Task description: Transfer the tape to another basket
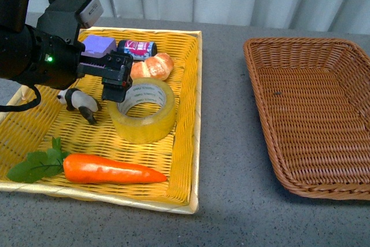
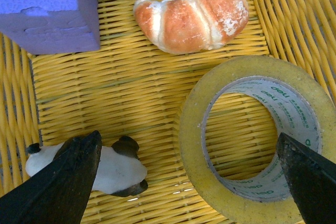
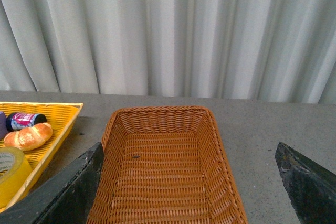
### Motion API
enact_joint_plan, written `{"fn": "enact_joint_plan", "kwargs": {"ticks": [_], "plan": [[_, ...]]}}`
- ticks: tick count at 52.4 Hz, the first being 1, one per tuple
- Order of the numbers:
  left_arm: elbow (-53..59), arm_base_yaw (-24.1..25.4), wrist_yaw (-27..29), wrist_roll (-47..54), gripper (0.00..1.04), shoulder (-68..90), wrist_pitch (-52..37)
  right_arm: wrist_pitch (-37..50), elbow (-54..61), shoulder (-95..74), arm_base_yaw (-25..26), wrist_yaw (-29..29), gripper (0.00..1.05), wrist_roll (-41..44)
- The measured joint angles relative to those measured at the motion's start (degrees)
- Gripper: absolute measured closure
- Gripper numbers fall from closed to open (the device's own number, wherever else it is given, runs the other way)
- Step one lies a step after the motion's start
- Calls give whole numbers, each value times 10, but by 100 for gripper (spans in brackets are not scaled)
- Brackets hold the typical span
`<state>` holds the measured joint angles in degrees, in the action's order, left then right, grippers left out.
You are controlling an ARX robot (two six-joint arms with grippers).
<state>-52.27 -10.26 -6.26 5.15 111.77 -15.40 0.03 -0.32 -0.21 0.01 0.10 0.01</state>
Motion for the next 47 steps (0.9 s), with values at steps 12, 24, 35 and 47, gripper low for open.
{"fn": "enact_joint_plan", "kwargs": {"ticks": [12,24,35,47], "plan": [[-34,-5,1,24,6,30,28,0,0,0,0,0,9,0],[-41,-10,12,37,6,49,34,0,0,0,0,0,9,0],[-46,-15,19,39,7,57,36,0,0,0,0,0,9,0],[-50,-17,44,44,43,68,33,0,0,0,0,0,9,0]]}}
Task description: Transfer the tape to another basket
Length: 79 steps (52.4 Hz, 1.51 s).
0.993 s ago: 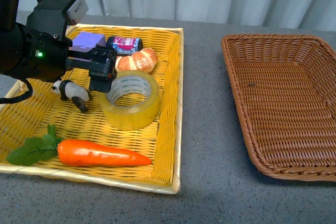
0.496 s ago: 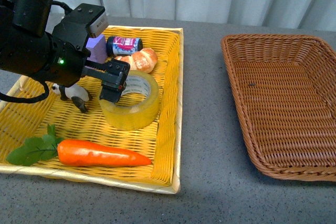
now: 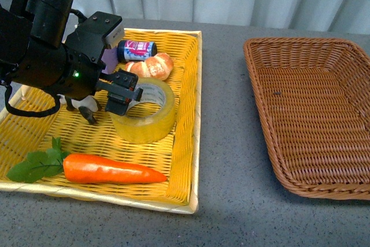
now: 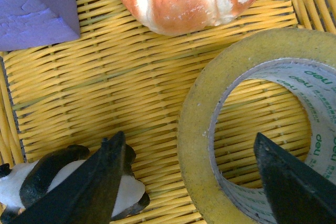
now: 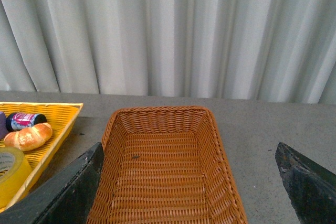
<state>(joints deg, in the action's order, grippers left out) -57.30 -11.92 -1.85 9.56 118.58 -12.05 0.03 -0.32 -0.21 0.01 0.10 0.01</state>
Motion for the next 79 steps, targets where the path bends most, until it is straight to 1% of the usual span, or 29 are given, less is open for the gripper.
{"fn": "enact_joint_plan", "kwargs": {"ticks": [6,12,16,18,31,37,45,50,54,58,60,71,79], "plan": [[0,0,3,1,64,2,-2,0,0,0,0,0,9,0],[0,-2,0,1,81,2,-2,0,0,0,0,0,9,0],[-3,-3,-3,-1,89,2,-2,0,0,0,0,0,9,0],[-3,-3,-3,-1,90,2,-2,0,0,0,0,0,9,0],[-2,-6,-9,2,91,-9,-4,0,0,0,0,0,9,0],[-1,-1,-28,13,91,-38,-3,0,0,0,0,0,9,0],[-8,2,-40,57,91,-81,-3,0,0,0,0,0,9,0],[-24,-4,-53,107,91,-100,3,0,0,0,0,0,9,0],[-42,-23,-87,161,91,-115,27,0,0,0,0,0,9,0],[-58,-51,-105,197,91,-117,50,0,0,0,0,0,9,0],[-71,-74,-119,213,91,-117,66,0,0,0,0,0,9,0],[-126,-130,-136,254,91,-104,107,0,0,0,0,0,9,0],[-145,-141,-141,266,91,-94,125,0,0,0,0,0,9,0]]}}
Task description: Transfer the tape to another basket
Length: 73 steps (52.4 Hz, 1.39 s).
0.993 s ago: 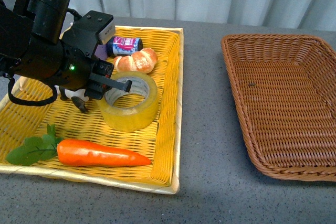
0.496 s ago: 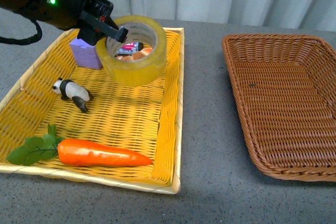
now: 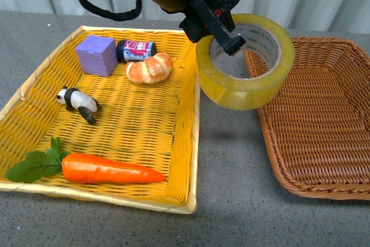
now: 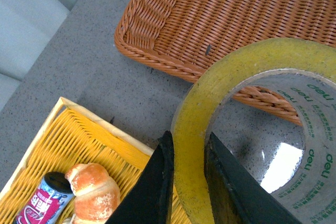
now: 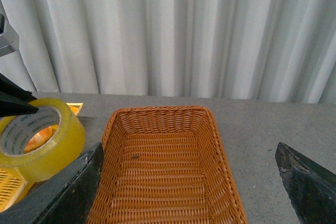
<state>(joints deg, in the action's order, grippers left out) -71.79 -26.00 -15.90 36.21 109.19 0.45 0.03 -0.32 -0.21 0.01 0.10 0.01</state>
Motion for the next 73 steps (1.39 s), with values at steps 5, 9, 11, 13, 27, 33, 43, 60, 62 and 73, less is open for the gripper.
{"fn": "enact_joint_plan", "kwargs": {"ticks": [5,9,11,13,27,33,43,60,62,73], "plan": [[0,1,3,10,91,0,3,0,0,0,0,0,9,0],[0,3,4,13,91,0,3,-59,-25,-36,1,10,9,55],[0,4,5,13,91,0,3,-64,-45,-97,0,16,9,108],[0,4,4,14,91,0,3,-42,-65,-158,-1,25,9,140],[0,4,4,15,91,0,3,99,-198,-485,-53,50,9,144],[0,4,4,15,91,0,3,111,-247,-601,-79,66,9,123],[0,4,4,15,91,0,3,108,-332,-734,-119,51,9,66],[0,4,4,15,91,0,3,114,-407,-881,-185,32,9,-21],[0,4,4,15,91,0,3,114,-413,-891,-188,30,9,-26],[0,4,4,15,91,0,3,113,-435,-928,-189,21,9,-56]]}}
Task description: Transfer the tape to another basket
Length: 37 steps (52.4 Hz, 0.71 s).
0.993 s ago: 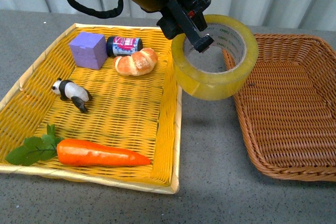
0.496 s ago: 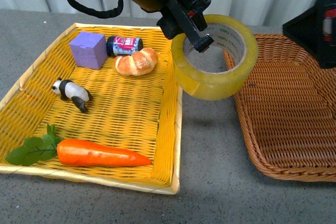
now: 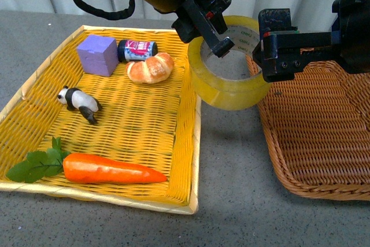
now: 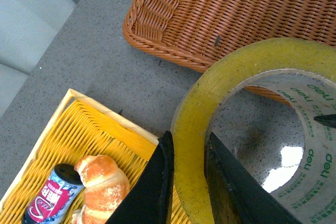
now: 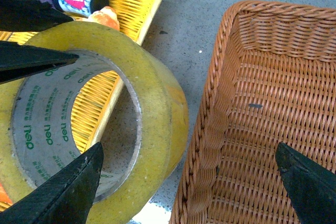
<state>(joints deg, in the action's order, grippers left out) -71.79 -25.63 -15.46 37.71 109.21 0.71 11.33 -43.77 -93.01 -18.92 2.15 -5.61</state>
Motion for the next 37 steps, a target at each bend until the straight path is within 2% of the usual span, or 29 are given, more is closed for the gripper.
{"fn": "enact_joint_plan", "kwargs": {"ticks": [12,22,30,37], "plan": [[0,0,0,0,91,0,0,1,-6,-19,0,-7,11,-17],[0,0,-1,0,91,0,0,1,-10,-22,0,-5,37,-33],[0,-1,-2,0,91,0,0,-15,-21,-23,2,12,67,-72],[0,-3,-9,-5,91,0,0,-19,-23,-29,5,15,88,-106]]}}
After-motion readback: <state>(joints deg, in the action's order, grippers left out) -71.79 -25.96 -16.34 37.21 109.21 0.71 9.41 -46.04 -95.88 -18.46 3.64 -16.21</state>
